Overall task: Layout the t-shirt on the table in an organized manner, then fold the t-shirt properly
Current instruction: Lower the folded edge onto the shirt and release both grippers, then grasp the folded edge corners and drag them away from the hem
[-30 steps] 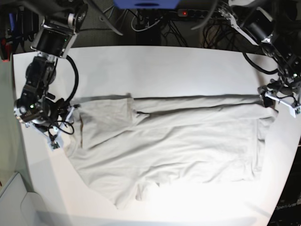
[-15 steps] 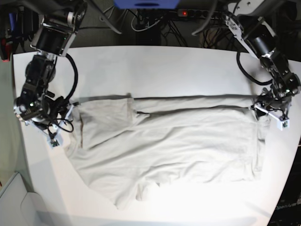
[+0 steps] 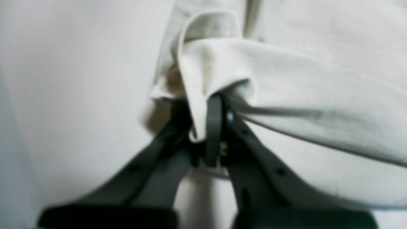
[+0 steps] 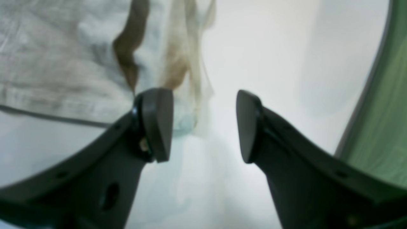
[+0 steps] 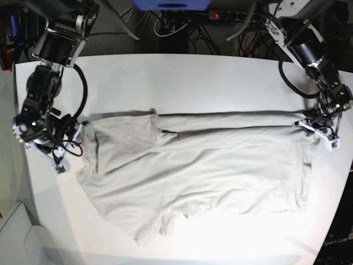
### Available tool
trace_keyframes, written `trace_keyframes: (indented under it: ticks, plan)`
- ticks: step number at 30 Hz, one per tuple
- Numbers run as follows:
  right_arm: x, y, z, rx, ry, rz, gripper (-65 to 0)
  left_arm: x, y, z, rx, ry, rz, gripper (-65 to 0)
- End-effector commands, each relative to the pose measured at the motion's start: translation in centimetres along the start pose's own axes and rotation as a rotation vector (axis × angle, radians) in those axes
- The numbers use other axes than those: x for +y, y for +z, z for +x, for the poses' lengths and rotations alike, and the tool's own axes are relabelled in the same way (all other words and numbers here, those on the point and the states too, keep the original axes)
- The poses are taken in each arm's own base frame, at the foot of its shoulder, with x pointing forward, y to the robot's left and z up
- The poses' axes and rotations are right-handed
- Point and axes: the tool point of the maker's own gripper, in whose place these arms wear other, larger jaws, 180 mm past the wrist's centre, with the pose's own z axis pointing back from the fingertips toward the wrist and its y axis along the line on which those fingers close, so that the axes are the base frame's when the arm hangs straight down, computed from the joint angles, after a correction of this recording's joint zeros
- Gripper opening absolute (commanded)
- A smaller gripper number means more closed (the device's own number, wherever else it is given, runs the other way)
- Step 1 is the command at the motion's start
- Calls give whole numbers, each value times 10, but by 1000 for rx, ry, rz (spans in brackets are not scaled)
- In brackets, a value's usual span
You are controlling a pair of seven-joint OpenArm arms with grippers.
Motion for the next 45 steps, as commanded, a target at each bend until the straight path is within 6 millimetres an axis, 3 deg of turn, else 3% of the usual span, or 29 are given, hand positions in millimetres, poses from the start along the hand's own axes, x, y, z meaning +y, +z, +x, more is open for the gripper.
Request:
trace_keyframes:
  ticks: [1,6,13,26,36,40,44,45]
  plan:
    - [-9,6,17,-52,0,-20,-322,10,6,19,-52,-10,25,-646]
    - [-6,5,17,-51,-3,-13,-322,25,12,17,-23,-32,52,-646]
    - [4,-14,4,-19,-28,43,-322,27,12,16,-23,-31,53,-646]
    - [20,-18,-5,0,-32,74,-322,26,12,17,-23,-32,54,-646]
    - [41,-24,-35,52,-44,117,-327,26,12,17,-23,-32,54,-647]
    - [43,-25,-39,59,-45,121,-421,26,12,17,-23,-32,54,-647]
    - [40,-24,-41,63,-42,114,-635,26,12,17,-21,-34,54,-647]
    - [40,-24,-41,62,-41,113,-650,25,12,16,-18,-36,52,-647]
